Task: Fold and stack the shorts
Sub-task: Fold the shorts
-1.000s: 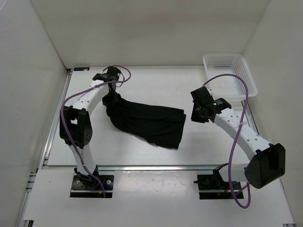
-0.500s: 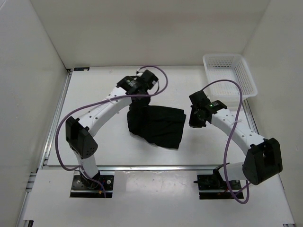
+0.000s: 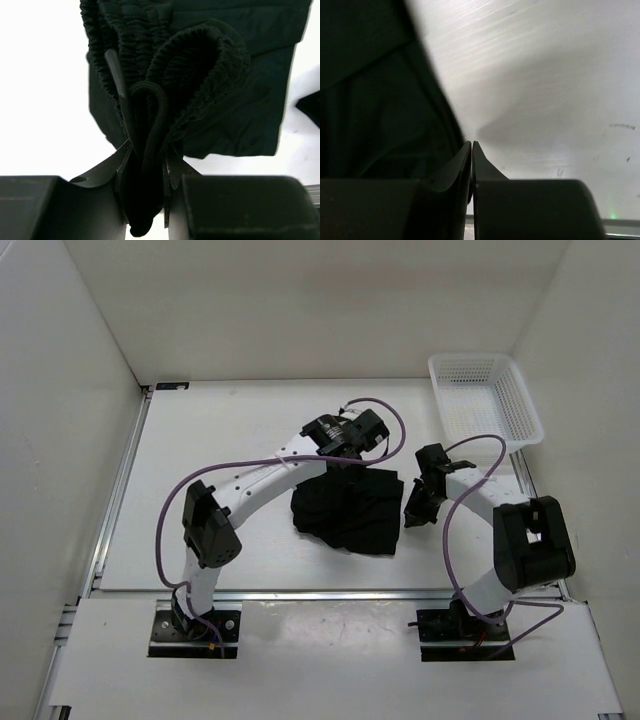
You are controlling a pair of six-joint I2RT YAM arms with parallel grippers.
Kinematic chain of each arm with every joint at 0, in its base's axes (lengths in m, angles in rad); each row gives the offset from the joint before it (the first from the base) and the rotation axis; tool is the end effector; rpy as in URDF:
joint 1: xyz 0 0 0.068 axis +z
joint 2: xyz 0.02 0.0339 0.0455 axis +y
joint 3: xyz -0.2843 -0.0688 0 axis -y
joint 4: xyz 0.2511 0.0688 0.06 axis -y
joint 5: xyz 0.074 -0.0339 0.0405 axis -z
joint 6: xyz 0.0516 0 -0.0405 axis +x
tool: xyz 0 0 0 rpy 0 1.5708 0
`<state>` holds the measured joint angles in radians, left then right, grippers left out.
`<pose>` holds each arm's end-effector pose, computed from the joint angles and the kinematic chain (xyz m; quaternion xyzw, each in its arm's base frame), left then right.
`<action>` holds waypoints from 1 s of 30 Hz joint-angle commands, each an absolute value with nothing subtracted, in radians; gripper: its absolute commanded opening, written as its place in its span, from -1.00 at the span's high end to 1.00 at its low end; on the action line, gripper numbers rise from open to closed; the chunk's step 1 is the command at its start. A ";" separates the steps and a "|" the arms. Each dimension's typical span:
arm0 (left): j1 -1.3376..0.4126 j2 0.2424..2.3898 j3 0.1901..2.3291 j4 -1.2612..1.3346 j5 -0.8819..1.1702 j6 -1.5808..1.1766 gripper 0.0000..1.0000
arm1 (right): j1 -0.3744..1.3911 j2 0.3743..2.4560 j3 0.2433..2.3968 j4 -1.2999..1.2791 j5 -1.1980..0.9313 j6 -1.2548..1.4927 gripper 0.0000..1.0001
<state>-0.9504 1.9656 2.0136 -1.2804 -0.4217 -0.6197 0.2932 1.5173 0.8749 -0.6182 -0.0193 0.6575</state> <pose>0.2599 -0.3274 0.3337 0.1239 0.9565 0.0295 0.2623 0.2679 0.0819 0.1754 0.1775 0.9719 0.0792 0.1330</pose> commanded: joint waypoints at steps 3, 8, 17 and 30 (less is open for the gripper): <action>-0.966 2.017 2.143 -1.273 -0.402 -0.699 0.79 | 0.262 1.604 0.864 -0.562 -0.069 0.689 0.90; -0.976 2.086 2.227 -1.273 -0.393 -0.758 0.79 | 0.262 1.655 0.891 -0.543 -0.060 0.689 0.90; -1.005 2.135 2.266 -1.135 -0.089 -0.655 -0.83 | 0.262 1.675 0.890 -0.534 -0.051 0.698 0.90; -0.787 1.798 2.037 -1.154 -0.175 -0.632 -0.78 | 0.262 1.326 0.831 -0.713 0.179 0.744 0.69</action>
<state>-0.8433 1.9034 2.1021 -1.1469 -0.1406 -0.6441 0.2565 1.4464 0.8082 -0.6235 0.0620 0.7357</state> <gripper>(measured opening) 0.912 0.138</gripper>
